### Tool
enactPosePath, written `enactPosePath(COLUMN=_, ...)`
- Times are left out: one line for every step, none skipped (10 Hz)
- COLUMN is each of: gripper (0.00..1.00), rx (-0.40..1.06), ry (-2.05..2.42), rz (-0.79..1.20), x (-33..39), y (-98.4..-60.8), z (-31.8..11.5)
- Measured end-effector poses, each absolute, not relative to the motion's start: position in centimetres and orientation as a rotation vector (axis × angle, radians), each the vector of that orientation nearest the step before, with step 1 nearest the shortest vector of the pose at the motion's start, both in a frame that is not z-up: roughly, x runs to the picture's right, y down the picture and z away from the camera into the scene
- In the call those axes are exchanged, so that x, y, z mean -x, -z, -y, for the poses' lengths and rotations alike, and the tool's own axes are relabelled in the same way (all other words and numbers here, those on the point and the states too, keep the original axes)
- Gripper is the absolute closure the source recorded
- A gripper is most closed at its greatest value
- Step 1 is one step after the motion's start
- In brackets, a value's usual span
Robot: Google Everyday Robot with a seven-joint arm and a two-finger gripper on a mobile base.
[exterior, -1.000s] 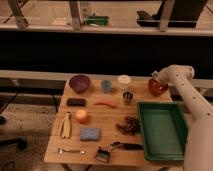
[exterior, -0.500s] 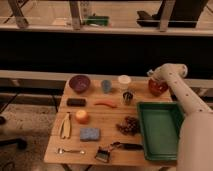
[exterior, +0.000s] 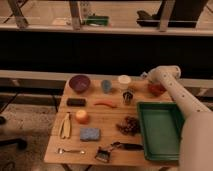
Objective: Wipe red bowl with towel
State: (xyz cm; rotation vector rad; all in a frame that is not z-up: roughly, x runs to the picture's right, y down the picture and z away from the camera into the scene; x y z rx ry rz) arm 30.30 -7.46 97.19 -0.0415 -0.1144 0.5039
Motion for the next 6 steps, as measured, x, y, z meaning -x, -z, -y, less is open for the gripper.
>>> enactPosePath(gripper=1.00, rx=0.051, ry=-0.493, rz=0.123, x=-29.9, y=-97.0, z=6.8)
enactPosePath(gripper=1.00, rx=0.059, ry=-0.484, rz=0.131, x=-29.4, y=-96.7, z=6.0)
enactPosePath(gripper=1.00, rx=0.063, ry=-0.483, rz=0.132, x=-29.6, y=-96.2, z=5.3)
enactPosePath(gripper=1.00, rx=0.064, ry=-0.484, rz=0.123, x=-30.4, y=-95.6, z=4.5)
enactPosePath(gripper=1.00, rx=0.067, ry=-0.489, rz=0.123, x=-30.6, y=-95.3, z=4.1)
enactPosePath(gripper=1.00, rx=0.068, ry=-0.493, rz=0.127, x=-30.6, y=-94.9, z=3.9)
